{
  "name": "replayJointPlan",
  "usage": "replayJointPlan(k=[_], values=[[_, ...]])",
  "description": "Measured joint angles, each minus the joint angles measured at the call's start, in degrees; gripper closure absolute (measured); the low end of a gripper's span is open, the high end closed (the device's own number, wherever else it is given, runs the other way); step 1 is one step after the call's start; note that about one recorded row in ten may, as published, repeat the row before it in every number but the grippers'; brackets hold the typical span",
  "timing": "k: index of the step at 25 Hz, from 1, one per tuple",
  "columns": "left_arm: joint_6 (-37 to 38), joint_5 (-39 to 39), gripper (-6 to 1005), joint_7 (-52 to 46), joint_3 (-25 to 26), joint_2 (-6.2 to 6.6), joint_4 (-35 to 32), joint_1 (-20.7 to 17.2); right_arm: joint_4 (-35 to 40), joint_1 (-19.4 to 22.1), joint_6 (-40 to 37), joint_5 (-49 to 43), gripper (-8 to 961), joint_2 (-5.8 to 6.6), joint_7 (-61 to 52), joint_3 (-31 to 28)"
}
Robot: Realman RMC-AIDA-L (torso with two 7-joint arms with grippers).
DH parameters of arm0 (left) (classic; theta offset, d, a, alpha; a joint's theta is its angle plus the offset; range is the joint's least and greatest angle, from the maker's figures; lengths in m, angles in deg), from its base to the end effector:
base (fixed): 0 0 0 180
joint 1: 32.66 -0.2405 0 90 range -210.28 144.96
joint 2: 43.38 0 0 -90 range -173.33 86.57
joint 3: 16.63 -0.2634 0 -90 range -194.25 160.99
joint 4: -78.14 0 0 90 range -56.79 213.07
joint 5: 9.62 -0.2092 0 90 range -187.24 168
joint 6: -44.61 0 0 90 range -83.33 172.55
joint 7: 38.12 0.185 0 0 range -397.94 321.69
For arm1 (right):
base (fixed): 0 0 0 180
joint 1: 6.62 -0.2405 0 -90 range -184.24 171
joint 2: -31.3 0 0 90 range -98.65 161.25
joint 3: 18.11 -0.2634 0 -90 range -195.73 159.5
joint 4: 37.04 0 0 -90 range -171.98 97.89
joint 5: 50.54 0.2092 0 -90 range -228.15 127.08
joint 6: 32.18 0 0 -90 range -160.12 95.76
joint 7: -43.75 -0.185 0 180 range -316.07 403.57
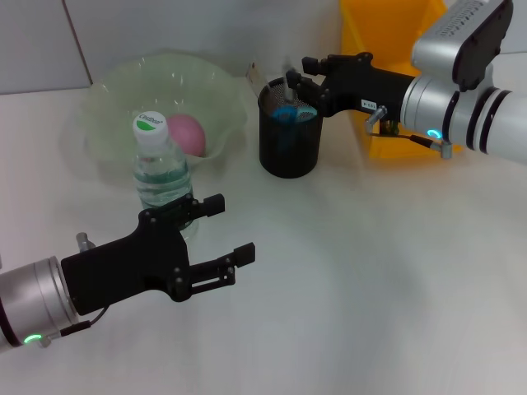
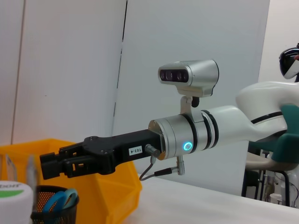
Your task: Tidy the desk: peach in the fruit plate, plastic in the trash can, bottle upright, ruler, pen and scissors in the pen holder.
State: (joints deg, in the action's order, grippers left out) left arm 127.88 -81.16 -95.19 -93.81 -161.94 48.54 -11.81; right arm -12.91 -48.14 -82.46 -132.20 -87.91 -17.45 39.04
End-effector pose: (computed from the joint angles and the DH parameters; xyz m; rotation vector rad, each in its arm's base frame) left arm -0.2269 0.2996 -0.0848 -2.6592 -0.3693 -1.0185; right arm 0.2133 0.4622 -0.0607 -2.3053 0.4689 0.6008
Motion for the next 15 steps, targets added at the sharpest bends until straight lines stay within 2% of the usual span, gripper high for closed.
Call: replayJointPlan(k=[3,5,10,13,14,15], values=[[0.01,0.0,180,-0.13,0.02,0.0,-0.07,-0.02,0.22,0.23,-0.06,0.02,711,-0.03,-0.01,0.04],[0.02,0.0,180,-0.36,0.02,-0.03,-0.16,-0.02,0.29,0.46,-0.3,0.03,479,-0.04,-0.02,0.02],[0.1,0.0,180,-0.97,-0.22,-0.07,-0.74,-0.19,2.89,3.13,-4.89,0.23,375,-0.11,-1.05,-0.48],[0.19,-0.12,180,-1.88,-0.23,-0.07,-0.91,-0.27,7.39,6.81,-9.87,0.21,312,0.06,-5.18,-0.61],[0.23,-0.25,180,-2.55,-0.25,-0.07,-1.15,-0.27,10.81,9.79,-13.87,-0.03,292,0.47,-8.99,-0.68],[0.27,-0.38,180,-3.16,-0.24,-0.03,-1.42,-0.29,10.81,9.79,-13.87,-0.03,271,0.47,-8.99,-0.68]])
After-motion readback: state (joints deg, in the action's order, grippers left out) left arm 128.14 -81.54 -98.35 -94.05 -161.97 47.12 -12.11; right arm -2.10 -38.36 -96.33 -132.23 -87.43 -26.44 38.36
